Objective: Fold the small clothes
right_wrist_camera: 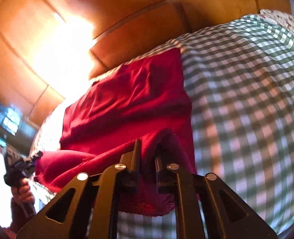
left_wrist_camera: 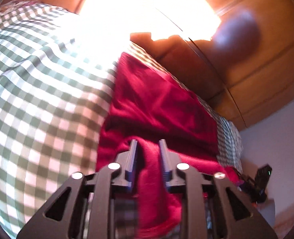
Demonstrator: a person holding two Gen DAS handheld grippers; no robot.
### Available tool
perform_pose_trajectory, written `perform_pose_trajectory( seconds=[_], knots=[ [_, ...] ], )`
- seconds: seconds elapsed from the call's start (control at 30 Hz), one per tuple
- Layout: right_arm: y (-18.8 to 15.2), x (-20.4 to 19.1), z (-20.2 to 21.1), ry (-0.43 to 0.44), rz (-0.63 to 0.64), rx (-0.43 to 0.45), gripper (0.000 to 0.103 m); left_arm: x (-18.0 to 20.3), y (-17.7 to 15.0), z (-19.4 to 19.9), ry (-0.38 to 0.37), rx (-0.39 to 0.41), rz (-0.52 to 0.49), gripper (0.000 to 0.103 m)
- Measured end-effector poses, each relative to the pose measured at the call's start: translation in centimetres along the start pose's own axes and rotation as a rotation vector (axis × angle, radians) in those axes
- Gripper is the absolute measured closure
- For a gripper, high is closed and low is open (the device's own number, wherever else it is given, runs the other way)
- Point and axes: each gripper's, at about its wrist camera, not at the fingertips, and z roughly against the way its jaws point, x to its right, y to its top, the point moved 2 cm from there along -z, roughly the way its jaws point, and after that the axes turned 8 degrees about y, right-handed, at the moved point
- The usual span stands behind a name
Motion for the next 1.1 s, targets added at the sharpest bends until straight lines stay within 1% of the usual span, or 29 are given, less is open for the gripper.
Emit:
perform_pose_trajectory(
  seconds=[0.03,0.07,0.1,0.13,0.17,0.2,0.23,0.27,0.3,0.33,0.4,0.47,0.5,0.53,0.57,0.6,0.63,0.67,0.73,0.8,0.9,1.0,1.1],
  knots=[
    [0.6,0.5,-0.1,0.016,-0.03,0.005,0.037,-0.4,0.6,-0.2,-0.003,0.012,0.019,0.055],
    [0.9,0.9,0.0,0.038,-0.06,0.023,0.01,-0.8,0.9,-0.2,-0.003,0.021,0.03,0.052],
    [1.1,1.3,0.4,0.042,-0.086,0.058,0.007,-1.3,1.1,-0.2,0.009,0.025,0.035,0.051],
    [1.1,1.7,1.2,0.04,-0.103,0.099,0.007,-1.7,1.0,-0.1,0.018,0.029,0.034,0.051],
    [1.0,2.0,1.5,0.048,-0.109,0.102,0.007,-2.2,0.7,0.0,0.017,0.029,0.029,0.05],
    [0.7,2.6,1.9,0.05,-0.122,0.095,0.007,-2.5,0.3,0.0,0.01,0.025,0.015,0.05],
    [0.4,3.0,2.1,0.036,-0.129,0.09,0.007,-2.8,-0.5,0.3,0.002,0.022,-0.011,0.046],
    [0.0,3.4,2.3,0.022,-0.129,0.079,0.007,-3.0,-1.5,0.5,-0.001,0.021,-0.037,0.039],
    [-0.6,3.7,2.5,0.013,-0.125,0.063,0.007,-3.2,-2.4,0.6,0.0,0.014,-0.062,0.036],
    [-1.6,4.0,2.5,-0.008,-0.114,0.045,0.007,-3.5,-3.6,0.6,0.005,0.0,-0.089,0.034],
    [-3.0,4.0,2.1,-0.052,-0.078,0.018,0.007,-3.8,-5.2,0.3,0.024,-0.024,-0.125,0.034],
    [-3.9,3.8,1.3,-0.09,-0.03,0.0,0.007,-3.3,-6.0,-0.4,0.036,-0.029,-0.14,0.035],
    [-3.9,3.6,0.7,-0.111,-0.008,0.001,0.011,-2.8,-6.0,-0.7,0.037,-0.025,-0.15,0.037],
    [-3.8,3.2,0.1,-0.126,0.02,0.013,0.015,-2.3,-5.8,-1.1,0.035,-0.017,-0.162,0.049],
    [-3.6,2.9,-0.6,-0.134,0.038,0.018,0.025,-1.8,-5.6,-1.6,0.035,-0.02,-0.172,0.063],
    [-3.5,3.0,-1.2,-0.139,0.045,0.016,0.038,-1.4,-5.5,-2.0,0.048,-0.026,-0.177,0.069],
    [-3.3,2.8,-2.0,-0.146,0.056,0.013,0.045,-1.1,-5.4,-2.3,0.069,-0.024,-0.184,0.08],
    [-3.1,2.5,-2.5,-0.152,0.072,0.009,0.058,-0.9,-5.4,-2.4,0.081,-0.025,-0.193,0.084],
    [-2.9,2.0,-2.7,-0.165,0.089,-0.002,0.072,-0.7,-5.8,-2.1,0.095,-0.018,-0.2,0.088],
    [-3.1,1.8,-2.1,-0.138,0.09,-0.011,0.078,-0.6,-6.4,-1.2,0.099,-0.009,-0.208,0.092],
    [-3.8,1.0,-0.4,-0.103,0.114,-0.028,0.079,-1.6,-8.3,0.7,0.088,-0.02,-0.206,0.093],
    [-5.5,0.6,1.4,-0.087,0.145,-0.069,0.079,-2.6,-11.1,3.0,0.069,-0.044,-0.205,0.093],
    [-8.1,0.9,3.3,-0.085,0.164,-0.123,0.08,-3.5,-14.0,5.1,0.042,-0.071,-0.201,0.092]
  ],
)
